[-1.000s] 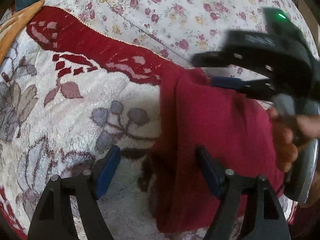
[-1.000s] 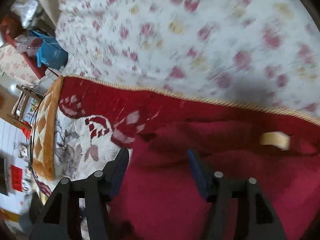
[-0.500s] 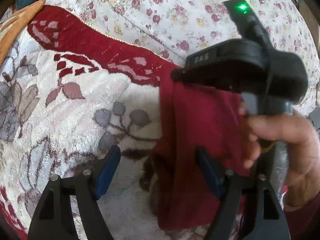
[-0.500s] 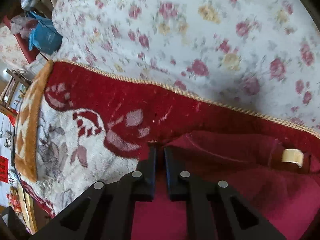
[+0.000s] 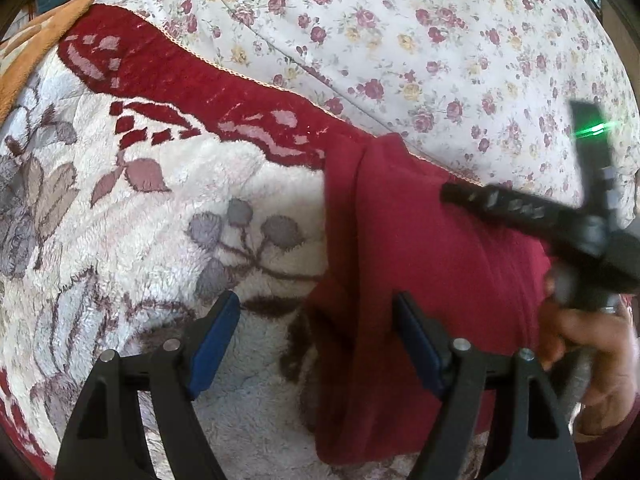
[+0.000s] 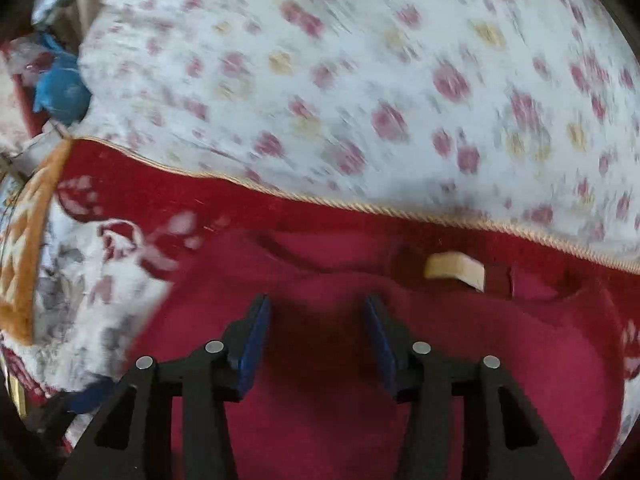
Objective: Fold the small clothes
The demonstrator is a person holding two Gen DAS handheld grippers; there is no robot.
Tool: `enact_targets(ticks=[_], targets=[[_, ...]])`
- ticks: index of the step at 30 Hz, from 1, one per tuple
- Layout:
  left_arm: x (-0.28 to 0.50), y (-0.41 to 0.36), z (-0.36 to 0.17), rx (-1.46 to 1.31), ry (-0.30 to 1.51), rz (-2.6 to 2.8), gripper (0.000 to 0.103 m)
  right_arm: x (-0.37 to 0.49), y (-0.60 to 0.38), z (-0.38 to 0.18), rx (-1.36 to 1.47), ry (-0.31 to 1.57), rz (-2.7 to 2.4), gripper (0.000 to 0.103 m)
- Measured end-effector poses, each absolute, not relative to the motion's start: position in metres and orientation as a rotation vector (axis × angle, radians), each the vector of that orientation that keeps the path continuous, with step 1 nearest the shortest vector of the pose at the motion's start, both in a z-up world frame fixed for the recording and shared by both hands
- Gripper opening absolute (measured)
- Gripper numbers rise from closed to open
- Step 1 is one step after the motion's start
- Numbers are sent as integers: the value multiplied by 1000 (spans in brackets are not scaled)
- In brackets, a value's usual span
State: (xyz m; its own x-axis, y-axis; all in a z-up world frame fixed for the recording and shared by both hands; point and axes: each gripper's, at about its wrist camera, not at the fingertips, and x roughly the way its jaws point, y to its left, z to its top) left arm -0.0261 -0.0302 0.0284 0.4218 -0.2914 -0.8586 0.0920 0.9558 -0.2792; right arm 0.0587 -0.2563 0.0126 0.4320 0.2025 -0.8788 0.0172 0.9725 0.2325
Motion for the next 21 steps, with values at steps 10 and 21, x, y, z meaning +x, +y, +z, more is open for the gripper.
enact_targets(ticks=[10, 21], targets=[[-23, -31, 25, -197, 1114, -234, 81, 72, -238, 20, 140, 1064, 82, 50], [-24, -30, 26, -207, 1115, -230, 82, 75, -191, 6, 84, 1099, 153, 59]])
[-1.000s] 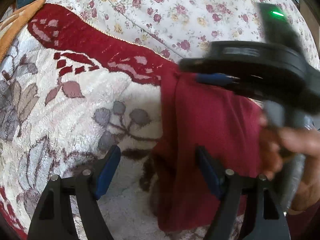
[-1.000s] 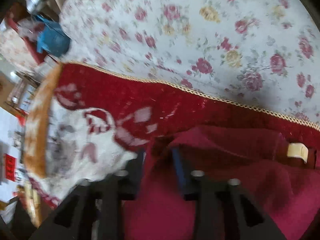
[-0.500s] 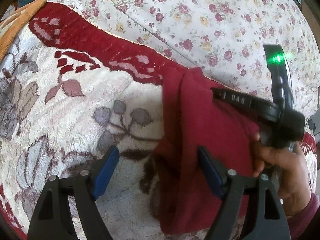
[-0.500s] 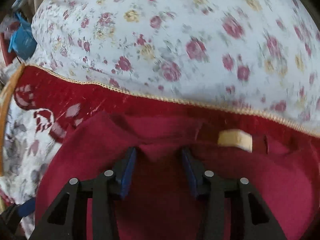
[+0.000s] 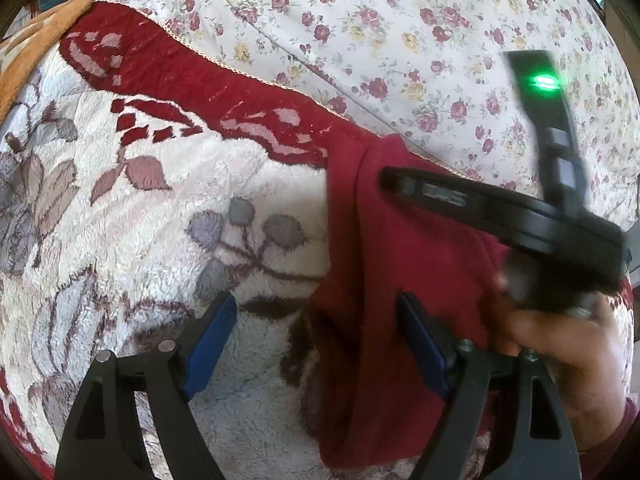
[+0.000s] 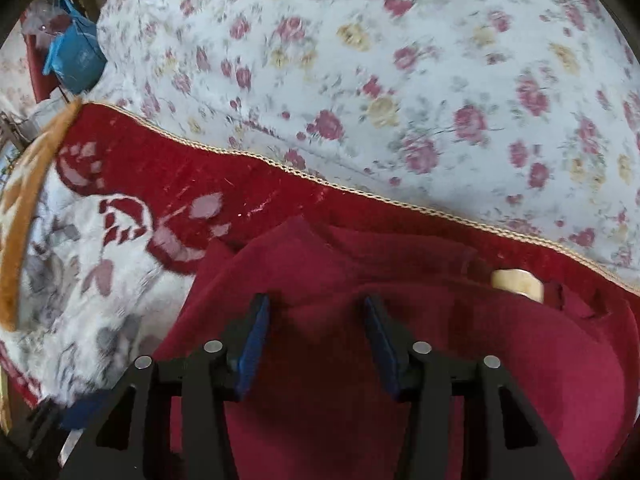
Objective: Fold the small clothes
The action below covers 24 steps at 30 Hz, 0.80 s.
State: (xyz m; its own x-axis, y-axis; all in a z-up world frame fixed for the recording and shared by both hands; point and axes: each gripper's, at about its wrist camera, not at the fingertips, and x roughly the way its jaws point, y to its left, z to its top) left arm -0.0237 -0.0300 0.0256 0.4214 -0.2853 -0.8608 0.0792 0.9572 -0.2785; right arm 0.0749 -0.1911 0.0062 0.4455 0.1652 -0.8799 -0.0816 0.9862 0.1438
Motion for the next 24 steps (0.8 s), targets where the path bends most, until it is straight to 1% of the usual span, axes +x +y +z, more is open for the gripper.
enact_targets(ticks=[1, 3, 8, 11, 13, 15, 20, 24], targets=[[-24, -30, 25, -208, 1114, -229, 82, 79, -189, 5, 78, 1097, 144, 63], [-24, -30, 25, -206, 1115, -226, 82, 84, -189, 4, 83, 1098, 130, 65], [-23, -30, 25, -205, 1119, -229, 83, 68, -199, 17, 137, 1064, 156, 65], [-23, -27, 25, -232, 1128, -237, 83, 53, -210, 30, 188, 1058, 186, 75], [-24, -23, 27, -257, 1134, -245, 83, 44, -216, 37, 185, 1053, 195, 84], [-26, -21, 27, -276, 1136, -255, 83, 34, -222, 40, 167, 1057, 194, 87], [-33, -19, 29, -282, 1139, -282, 83, 32, -236, 15, 213, 1111, 172, 89], [-38, -19, 29, -265, 1136, -291, 83, 35, -228, 28, 212, 1117, 179, 89]])
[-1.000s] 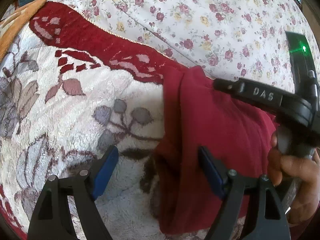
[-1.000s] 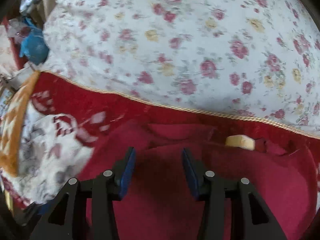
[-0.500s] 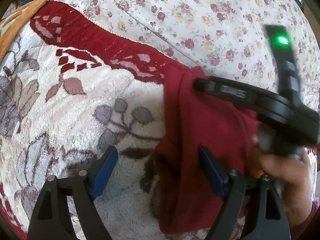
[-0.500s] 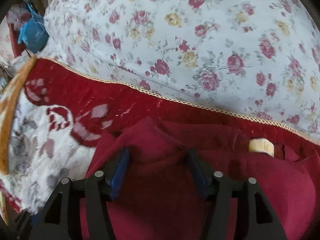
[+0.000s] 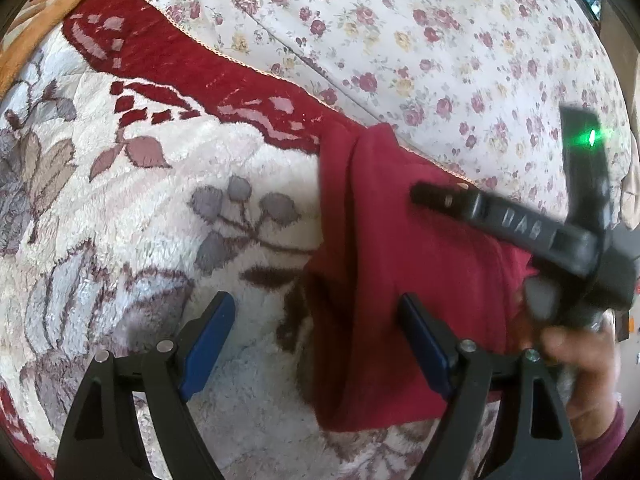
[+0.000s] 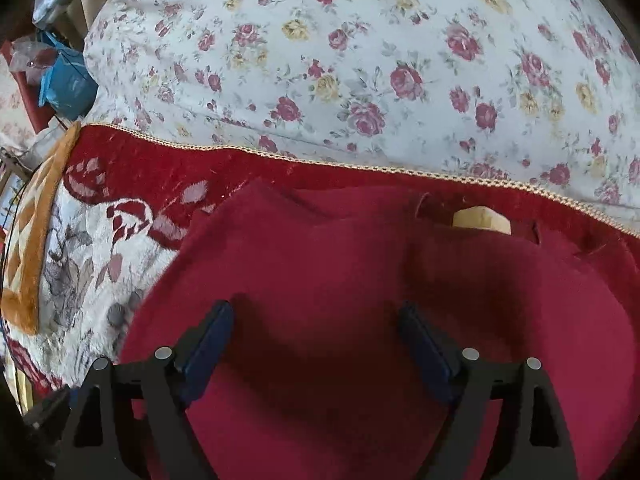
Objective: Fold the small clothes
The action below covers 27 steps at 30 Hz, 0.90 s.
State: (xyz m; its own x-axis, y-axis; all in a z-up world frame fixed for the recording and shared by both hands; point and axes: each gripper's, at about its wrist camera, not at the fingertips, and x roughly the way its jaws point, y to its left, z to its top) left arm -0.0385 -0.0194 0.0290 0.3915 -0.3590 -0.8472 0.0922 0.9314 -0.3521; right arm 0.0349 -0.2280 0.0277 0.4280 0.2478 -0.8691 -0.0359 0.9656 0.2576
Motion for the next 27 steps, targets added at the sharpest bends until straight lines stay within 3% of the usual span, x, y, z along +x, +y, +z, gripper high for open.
enact_targets(ticks=[6, 12, 14, 17, 19, 22, 23, 25, 26, 27], targets=[[-38, -20, 28, -269, 1136, -290, 85, 54, -172, 45, 114, 1159, 257, 89], [-35, -18, 26, -291, 1141, -297, 87, 82, -133, 14, -42, 1258, 236, 90], [-33, -18, 26, -293, 1137, -294, 88, 82, -133, 11, -81, 1234, 214, 81], [-31, -21, 25, -292, 1128, -288, 90, 76, -145, 21, -61, 1186, 239, 56], [-29, -24, 25, -292, 1118, -284, 92, 72, -162, 33, 15, 1165, 275, 26], [-27, -29, 26, -287, 1096, -288, 92, 64, -182, 48, 83, 1139, 310, 18], [-26, -31, 27, -291, 1085, -311, 89, 61, -188, 52, 96, 1131, 314, 18], [-26, -37, 27, -315, 1086, -375, 55, 57, -198, 54, 125, 1133, 319, 18], [-26, -41, 26, -337, 1097, -421, 32, 56, -203, 54, 146, 1138, 322, 18], [-28, -45, 28, -338, 1093, -436, 32, 56, -207, 53, 166, 1143, 326, 18]])
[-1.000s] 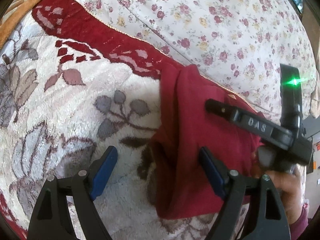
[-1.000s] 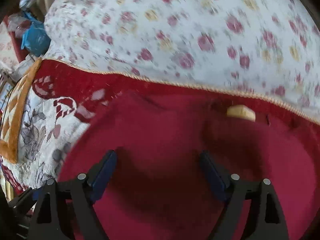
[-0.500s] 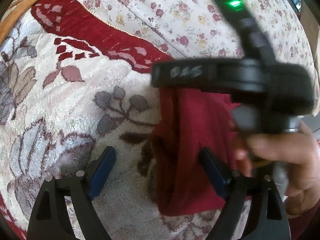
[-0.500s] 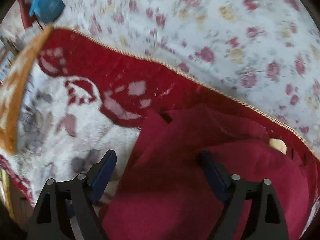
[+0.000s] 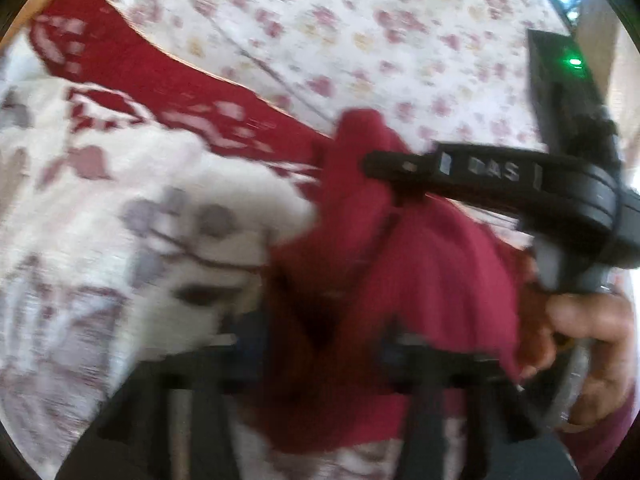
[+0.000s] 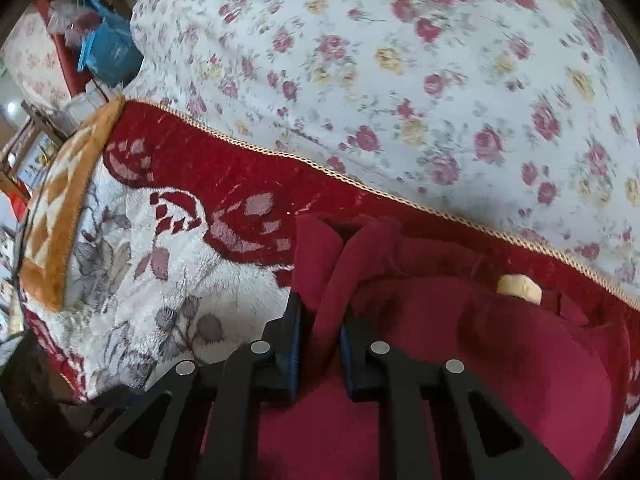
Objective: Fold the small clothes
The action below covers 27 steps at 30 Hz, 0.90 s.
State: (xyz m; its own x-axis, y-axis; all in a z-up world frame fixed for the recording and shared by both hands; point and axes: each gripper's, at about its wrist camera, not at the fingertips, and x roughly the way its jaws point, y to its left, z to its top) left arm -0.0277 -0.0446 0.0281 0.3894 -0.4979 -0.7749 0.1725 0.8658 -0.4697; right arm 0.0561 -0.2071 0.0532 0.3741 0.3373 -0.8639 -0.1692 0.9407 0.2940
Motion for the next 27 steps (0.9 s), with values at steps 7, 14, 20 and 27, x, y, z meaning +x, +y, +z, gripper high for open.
enact_targets(ticks=[7, 14, 20, 27], targets=[[-42, -53, 53, -281, 975, -502, 24, 59, -217, 68, 279, 1168, 350, 63], [-47, -56, 59, -254, 958, -513, 24, 78, -164, 53, 116, 1293, 368, 82], [-47, -58, 53, -225, 990, -472, 26, 77, -164, 32, 29, 1273, 284, 41], [-51, -72, 45, -211, 1006, -467, 26, 62, -204, 51, 168, 1183, 324, 23]])
